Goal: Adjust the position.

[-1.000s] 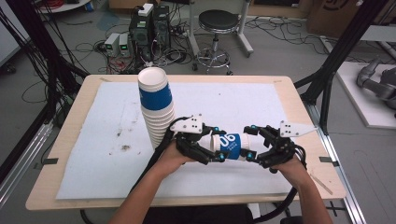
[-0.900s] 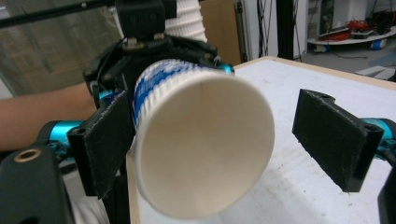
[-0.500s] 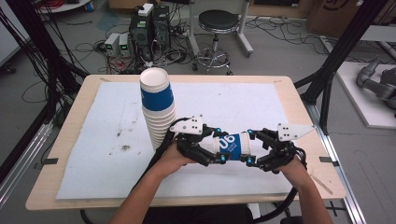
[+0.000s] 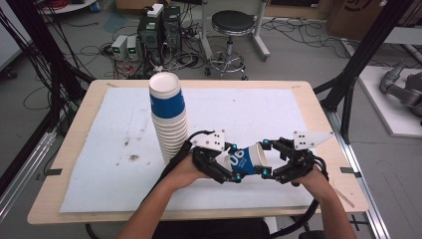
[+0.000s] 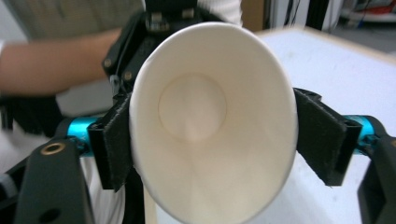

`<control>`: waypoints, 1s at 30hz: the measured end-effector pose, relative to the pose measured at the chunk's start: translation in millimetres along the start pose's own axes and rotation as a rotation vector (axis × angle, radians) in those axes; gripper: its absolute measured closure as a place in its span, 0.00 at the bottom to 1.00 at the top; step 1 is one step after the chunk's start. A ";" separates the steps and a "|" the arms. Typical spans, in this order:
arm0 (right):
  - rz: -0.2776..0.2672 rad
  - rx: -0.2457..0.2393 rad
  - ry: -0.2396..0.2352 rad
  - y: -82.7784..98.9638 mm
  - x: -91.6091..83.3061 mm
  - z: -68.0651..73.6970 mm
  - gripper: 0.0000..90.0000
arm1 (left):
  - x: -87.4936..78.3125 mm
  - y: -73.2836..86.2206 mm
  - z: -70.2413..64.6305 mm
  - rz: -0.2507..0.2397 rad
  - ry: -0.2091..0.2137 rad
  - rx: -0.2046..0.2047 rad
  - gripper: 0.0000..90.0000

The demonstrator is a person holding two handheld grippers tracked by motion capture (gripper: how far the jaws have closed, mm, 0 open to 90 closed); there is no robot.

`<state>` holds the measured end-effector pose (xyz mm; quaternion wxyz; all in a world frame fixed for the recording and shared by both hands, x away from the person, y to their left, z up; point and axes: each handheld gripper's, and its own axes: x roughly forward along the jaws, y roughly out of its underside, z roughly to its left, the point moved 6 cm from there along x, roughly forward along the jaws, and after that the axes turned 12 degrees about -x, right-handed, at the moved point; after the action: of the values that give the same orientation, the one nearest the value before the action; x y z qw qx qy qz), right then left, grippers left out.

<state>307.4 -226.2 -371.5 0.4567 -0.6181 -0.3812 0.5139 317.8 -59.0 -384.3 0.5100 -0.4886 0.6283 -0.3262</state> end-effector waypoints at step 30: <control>0.116 -0.078 0.053 -24.5 8.6 0.3 0.26 | 4.5 4.2 0.4 -0.007 -0.074 0.043 0.28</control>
<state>308.6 -210.9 -350.6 0.4116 -0.6697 -0.3523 0.5078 317.0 -61.9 -389.7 0.5422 -0.4913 0.6002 -0.3230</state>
